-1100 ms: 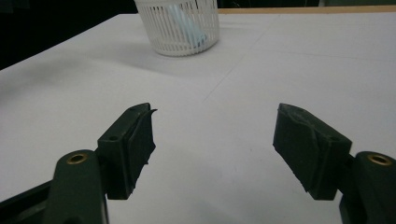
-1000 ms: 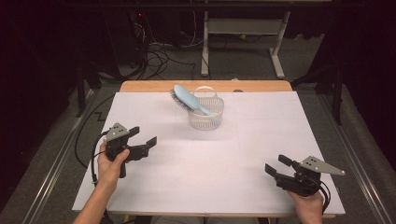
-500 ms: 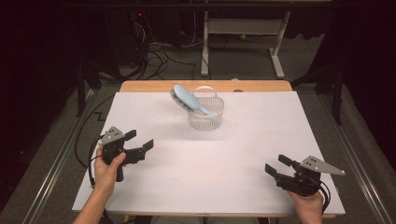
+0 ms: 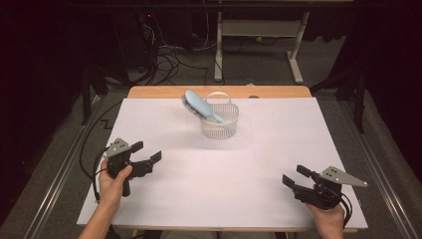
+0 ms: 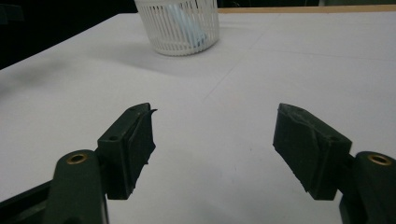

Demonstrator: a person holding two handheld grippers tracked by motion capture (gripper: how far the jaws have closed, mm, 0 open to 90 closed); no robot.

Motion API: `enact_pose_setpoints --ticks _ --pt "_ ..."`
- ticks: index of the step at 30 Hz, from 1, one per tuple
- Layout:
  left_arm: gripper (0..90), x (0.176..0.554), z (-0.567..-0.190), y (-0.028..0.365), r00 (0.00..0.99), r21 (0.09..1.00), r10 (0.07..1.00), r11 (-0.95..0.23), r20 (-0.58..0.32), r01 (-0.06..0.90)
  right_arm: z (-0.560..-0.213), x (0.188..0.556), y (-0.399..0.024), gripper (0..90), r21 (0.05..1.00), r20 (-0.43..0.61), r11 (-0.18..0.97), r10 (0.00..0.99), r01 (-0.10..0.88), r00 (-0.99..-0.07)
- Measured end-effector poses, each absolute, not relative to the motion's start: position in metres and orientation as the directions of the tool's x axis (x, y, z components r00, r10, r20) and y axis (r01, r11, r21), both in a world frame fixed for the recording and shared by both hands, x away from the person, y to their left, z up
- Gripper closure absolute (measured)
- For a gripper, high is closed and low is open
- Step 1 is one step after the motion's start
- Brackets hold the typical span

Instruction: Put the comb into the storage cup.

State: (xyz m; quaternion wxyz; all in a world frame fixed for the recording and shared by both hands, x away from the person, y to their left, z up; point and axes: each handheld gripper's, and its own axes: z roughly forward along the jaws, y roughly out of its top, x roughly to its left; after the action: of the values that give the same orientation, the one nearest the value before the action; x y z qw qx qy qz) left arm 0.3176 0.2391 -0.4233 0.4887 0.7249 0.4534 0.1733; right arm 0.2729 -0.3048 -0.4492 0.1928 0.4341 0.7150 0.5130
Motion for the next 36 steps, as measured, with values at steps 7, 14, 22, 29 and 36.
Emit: enact_pose_setpoints --ticks 7,14,22,29,36 --pt "18.4 0.316 -0.428 0.242 0.522 0.863 0.83 -0.103 -0.2 0.494 -0.449 0.273 -0.306 29.3 0.901 0.173 0.092 0.82 0.424 -0.546" --pt "18.4 0.315 -0.431 0.245 0.509 0.861 0.837 -0.099 -0.198 0.498 -0.449 0.273 -0.305 29.3 0.901 0.173 0.093 0.82 0.424 -0.546" --pt "18.4 0.314 -0.437 0.249 0.5 0.858 0.844 -0.099 -0.196 0.504 -0.449 0.273 -0.305 29.2 0.9 0.174 0.093 0.818 0.425 -0.549" --pt "18.4 0.313 -0.441 0.249 0.495 0.855 0.848 -0.104 -0.191 0.508 -0.449 0.273 -0.305 29.2 0.901 0.173 0.092 0.819 0.424 -0.548" --pt "18.4 0.312 -0.445 0.25 0.489 0.853 0.851 -0.104 -0.19 0.511 -0.449 0.273 -0.306 29.3 0.902 0.174 0.091 0.819 0.423 -0.547"
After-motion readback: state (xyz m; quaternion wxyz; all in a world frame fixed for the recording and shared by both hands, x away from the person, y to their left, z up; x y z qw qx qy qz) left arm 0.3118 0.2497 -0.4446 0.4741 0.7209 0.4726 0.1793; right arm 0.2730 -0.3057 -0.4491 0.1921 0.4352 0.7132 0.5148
